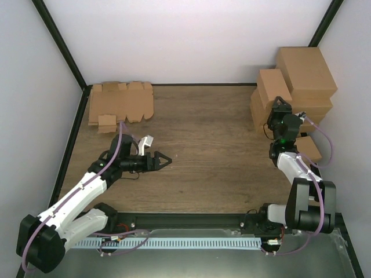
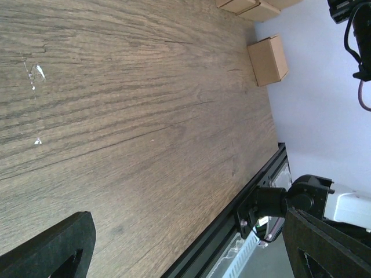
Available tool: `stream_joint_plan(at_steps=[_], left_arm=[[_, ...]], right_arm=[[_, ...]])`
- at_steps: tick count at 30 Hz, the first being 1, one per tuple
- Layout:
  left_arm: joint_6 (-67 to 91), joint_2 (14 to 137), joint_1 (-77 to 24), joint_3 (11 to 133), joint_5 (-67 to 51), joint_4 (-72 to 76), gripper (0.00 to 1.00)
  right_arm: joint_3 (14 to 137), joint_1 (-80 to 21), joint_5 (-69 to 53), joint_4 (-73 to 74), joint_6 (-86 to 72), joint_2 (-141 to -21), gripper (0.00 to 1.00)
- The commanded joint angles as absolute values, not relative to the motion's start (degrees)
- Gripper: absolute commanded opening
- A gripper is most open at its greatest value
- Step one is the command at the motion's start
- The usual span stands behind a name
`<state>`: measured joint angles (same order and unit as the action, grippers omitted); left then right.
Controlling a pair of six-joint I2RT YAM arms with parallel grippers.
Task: Fold the paper box
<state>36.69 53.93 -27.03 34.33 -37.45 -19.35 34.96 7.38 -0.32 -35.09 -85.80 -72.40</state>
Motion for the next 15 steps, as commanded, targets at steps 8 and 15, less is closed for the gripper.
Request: stream_joint_plan(at_steps=[8, 15], left_arm=[[34.8, 53.7, -27.1, 32.8, -38.5, -18.9, 0.91], [34.7, 53.7, -27.0, 32.0, -38.9, -18.7, 0.91]], right_arm=[[40.2, 9.3, 2.7, -36.7, -84.6, -78.1, 0.37], [40.7, 11.0, 1.6, -37.2, -83.8, -80.6, 0.37]])
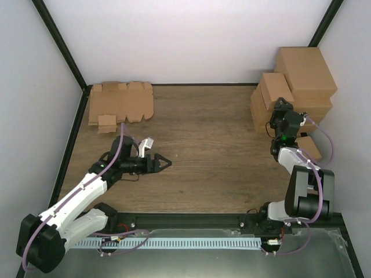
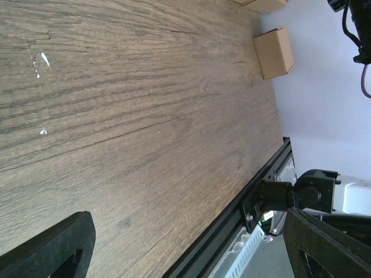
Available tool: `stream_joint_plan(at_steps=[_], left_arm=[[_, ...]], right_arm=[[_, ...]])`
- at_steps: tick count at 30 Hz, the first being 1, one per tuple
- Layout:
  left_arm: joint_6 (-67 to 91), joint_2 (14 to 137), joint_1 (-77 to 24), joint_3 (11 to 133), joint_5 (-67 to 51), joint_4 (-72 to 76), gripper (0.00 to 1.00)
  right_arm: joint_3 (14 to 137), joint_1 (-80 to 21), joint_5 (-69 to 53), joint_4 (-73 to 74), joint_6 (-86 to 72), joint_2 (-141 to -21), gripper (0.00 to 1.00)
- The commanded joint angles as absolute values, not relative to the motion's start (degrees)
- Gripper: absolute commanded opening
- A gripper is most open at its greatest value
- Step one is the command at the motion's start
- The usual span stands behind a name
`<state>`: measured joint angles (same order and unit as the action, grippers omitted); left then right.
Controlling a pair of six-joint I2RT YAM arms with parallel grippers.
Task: Fold the paper box
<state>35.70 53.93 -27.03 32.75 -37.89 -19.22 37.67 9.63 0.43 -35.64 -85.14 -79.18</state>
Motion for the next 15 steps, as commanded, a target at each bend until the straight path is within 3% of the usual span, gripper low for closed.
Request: stream_joint_plan(at_steps=[1, 10, 13, 15], left_arm=[[34.7, 53.8, -27.0, 32.1, -38.9, -18.6, 0.91], [34.5, 55.5, -27.0, 32.8, -39.4, -18.0, 0.91], [34.4, 55.4, -27.0, 33.1, -39.0, -18.1, 0.91], [34.5, 55.4, -27.1, 33.1, -38.9, -18.0, 0.91]], right_arm=[[41.0, 11.4, 1.0, -37.2, -83.6, -81.1, 0.38], [42.4, 12.0, -0.4, -37.3, -83.6, -85.1, 0.46], [42.6, 12.0, 0.3, -36.1, -83.9, -85.0, 0.82], [43.7, 12.0, 1.2, -31.4, -84.9, -84.4, 0.96]])
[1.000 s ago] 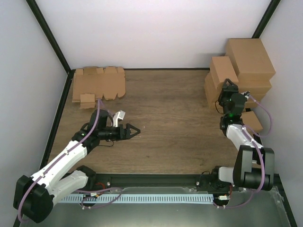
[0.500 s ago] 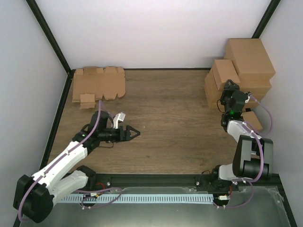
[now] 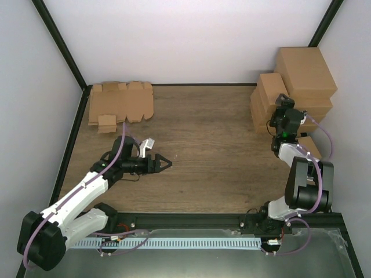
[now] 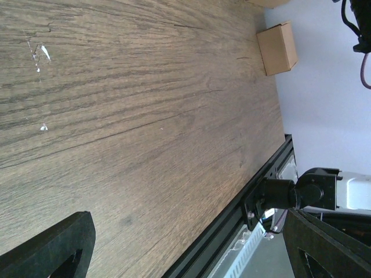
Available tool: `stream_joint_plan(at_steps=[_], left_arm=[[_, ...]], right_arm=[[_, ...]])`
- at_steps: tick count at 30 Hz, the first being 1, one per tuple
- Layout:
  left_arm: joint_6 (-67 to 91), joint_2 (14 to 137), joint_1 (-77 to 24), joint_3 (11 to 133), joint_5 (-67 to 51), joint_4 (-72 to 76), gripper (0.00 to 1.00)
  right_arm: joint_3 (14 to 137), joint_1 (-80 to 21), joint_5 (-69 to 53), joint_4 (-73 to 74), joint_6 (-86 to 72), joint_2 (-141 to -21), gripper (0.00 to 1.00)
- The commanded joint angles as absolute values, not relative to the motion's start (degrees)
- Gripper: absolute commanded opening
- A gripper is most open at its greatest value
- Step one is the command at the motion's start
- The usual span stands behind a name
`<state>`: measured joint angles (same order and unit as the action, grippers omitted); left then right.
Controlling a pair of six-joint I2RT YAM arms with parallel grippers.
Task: Fold the paper box
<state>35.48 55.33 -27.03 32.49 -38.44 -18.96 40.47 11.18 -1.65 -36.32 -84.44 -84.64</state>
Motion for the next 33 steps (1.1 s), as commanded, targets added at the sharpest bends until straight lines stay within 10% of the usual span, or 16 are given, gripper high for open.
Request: stream_joint_plan(at_steps=[1, 25, 33], left_arm=[[34.5, 55.5, -27.0, 33.1, -39.1, -17.9, 0.91], [33.3, 55.8, -27.0, 34.2, -37.3, -20.7, 0.92], [29.4, 52.5, -27.1, 36.5, -32.2, -23.6, 1.00]], right_arm=[[44.5, 12.0, 1.9, -29.1, -84.9, -83.9, 0.99], [48.8, 12.0, 6.7, 0.3, -86.9, -72.7, 1.00], [45.9, 12.0, -1.7, -4.2, -62.9, -67.5, 1.00]])
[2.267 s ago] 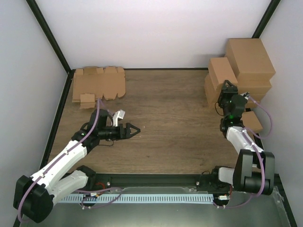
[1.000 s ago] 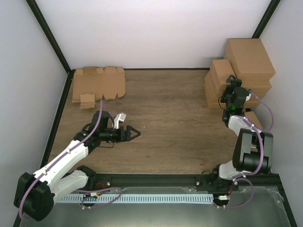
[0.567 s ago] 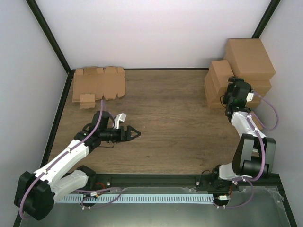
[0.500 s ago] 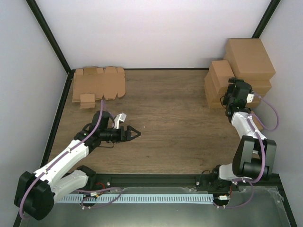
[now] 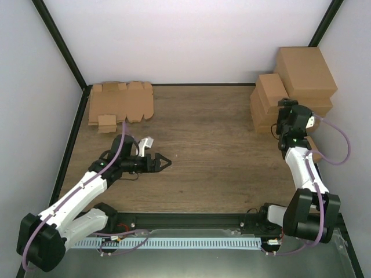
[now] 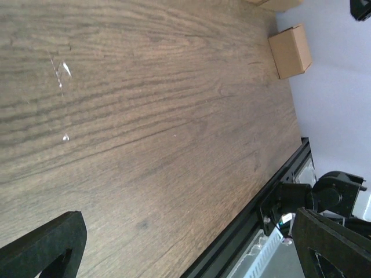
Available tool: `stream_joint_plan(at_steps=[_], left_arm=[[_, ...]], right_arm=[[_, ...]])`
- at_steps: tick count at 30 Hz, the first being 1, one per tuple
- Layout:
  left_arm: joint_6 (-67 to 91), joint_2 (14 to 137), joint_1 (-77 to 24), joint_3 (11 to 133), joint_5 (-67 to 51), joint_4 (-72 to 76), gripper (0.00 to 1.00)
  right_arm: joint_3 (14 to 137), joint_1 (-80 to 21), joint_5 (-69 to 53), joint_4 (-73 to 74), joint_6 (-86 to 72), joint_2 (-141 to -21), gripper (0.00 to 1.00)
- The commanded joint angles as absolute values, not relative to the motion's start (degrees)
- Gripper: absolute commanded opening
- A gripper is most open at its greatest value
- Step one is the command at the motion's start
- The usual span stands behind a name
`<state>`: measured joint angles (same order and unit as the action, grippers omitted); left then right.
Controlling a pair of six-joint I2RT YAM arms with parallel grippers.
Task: Fold the paper box
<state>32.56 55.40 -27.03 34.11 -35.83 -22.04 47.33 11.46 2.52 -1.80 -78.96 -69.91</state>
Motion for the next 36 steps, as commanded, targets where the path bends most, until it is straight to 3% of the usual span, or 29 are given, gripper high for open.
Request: stream_joint_plan(at_steps=[1, 8, 12, 18, 24, 28, 32, 36], left_arm=[[28.7, 51.7, -27.0, 37.1, -31.0, -24.0, 1.00], [24.4, 50.2, -27.1, 38.4, -22.1, -22.3, 1.00], [22.2, 47.2, -27.3, 34.6, -15.6, -15.0, 1.00], [19.2, 39.2, -27.4, 26.2, -2.7, -2.8, 1.00], [14.1, 38.6, -27.5, 21.4, 3.6, 3.4, 1.00], [9.1, 38.4, -27.3, 18.7, 10.7, 7.6, 1.00], [5.1, 40.1, -26.9, 16.9, 19.5, 13.3, 1.00], [2.2, 43.9, -25.9, 15.2, 22.7, 20.1, 1.00]], right_arm=[[45.0, 12.0, -3.3, -5.3, -58.0, -66.6, 1.00], [28.7, 12.0, -17.8, -20.7, -30.9, -52.1, 1.00], [23.6, 11.4, -23.3, -17.3, -22.7, -46.4, 1.00], [18.1, 10.6, -17.9, -16.2, -23.2, -42.0, 1.00], [17.4, 10.6, -23.5, -13.1, -21.1, -41.5, 1.00], [10.7, 10.6, -22.4, -19.2, -20.3, -35.8, 1.00], [4.7, 10.6, -13.7, -24.0, -20.3, -29.3, 1.00], [2.2, 10.6, -13.5, -30.0, -17.7, -29.4, 1.00]])
